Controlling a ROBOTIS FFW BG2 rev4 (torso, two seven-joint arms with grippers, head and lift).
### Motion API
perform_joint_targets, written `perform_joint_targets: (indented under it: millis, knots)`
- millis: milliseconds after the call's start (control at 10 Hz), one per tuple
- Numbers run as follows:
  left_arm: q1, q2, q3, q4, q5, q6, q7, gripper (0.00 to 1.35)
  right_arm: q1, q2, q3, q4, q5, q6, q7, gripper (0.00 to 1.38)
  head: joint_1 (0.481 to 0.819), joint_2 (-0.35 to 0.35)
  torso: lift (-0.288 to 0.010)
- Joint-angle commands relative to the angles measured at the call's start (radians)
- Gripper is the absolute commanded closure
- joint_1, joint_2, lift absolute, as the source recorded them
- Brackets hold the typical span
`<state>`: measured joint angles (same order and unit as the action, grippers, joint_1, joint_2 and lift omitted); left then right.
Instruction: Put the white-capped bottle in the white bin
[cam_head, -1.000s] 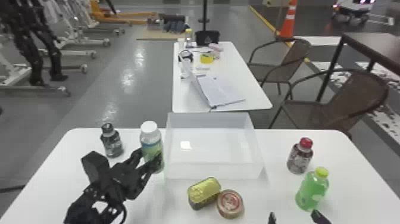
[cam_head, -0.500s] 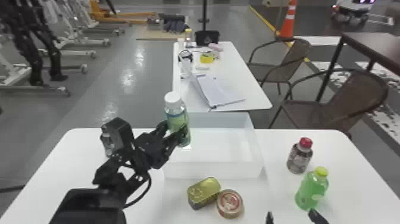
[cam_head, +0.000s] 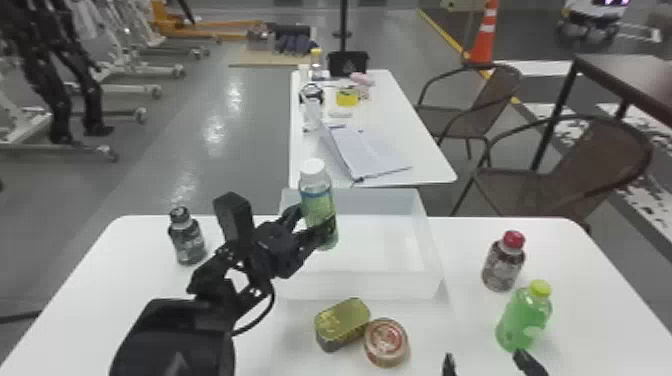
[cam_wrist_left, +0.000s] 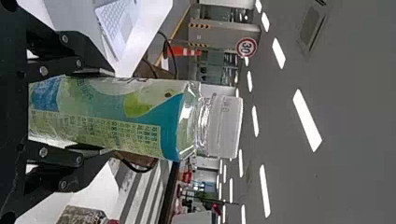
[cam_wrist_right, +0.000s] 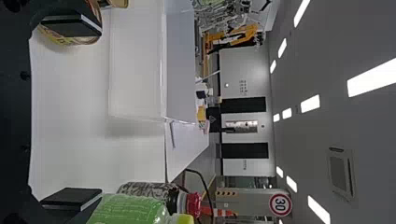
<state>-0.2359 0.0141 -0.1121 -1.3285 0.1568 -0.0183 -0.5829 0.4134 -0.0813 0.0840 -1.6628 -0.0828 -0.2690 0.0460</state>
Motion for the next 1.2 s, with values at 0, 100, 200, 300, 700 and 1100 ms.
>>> perform_joint_targets:
  millis: [0, 100, 200, 300, 700, 1100]
  knots:
    - [-0.003, 0.000, 0.019, 0.006, -0.010, 0.011, 0.001, 0.09, -0.001, 0.000, 0.000, 0.001, -0.002, 0.001, 0.000, 0.09, 0.549, 0.000, -0.100]
    - [-0.002, 0.000, 0.029, 0.006, -0.008, -0.015, 0.005, 0.02, -0.001, 0.000, 0.000, 0.001, -0.003, 0.001, 0.000, 0.09, 0.549, 0.000, -0.100]
    - [-0.003, -0.002, 0.039, 0.006, 0.000, -0.026, 0.006, 0.17, 0.001, 0.000, 0.000, 0.003, -0.006, 0.001, 0.000, 0.09, 0.549, 0.000, -0.100]
    - [0.000, -0.002, 0.048, 0.002, 0.024, -0.034, 0.006, 0.26, 0.001, -0.002, 0.000, 0.003, -0.008, -0.001, 0.000, 0.09, 0.549, 0.000, -0.100]
    - [0.161, 0.000, 0.160, -0.153, 0.009, -0.043, 0.021, 0.30, 0.007, -0.003, 0.000, 0.000, -0.009, -0.003, 0.000, 0.09, 0.549, 0.000, -0.100]
    - [0.385, -0.017, 0.301, -0.219, -0.039, -0.137, 0.038, 0.30, 0.015, -0.014, 0.000, -0.005, -0.017, -0.003, 0.000, 0.09, 0.549, 0.000, -0.100]
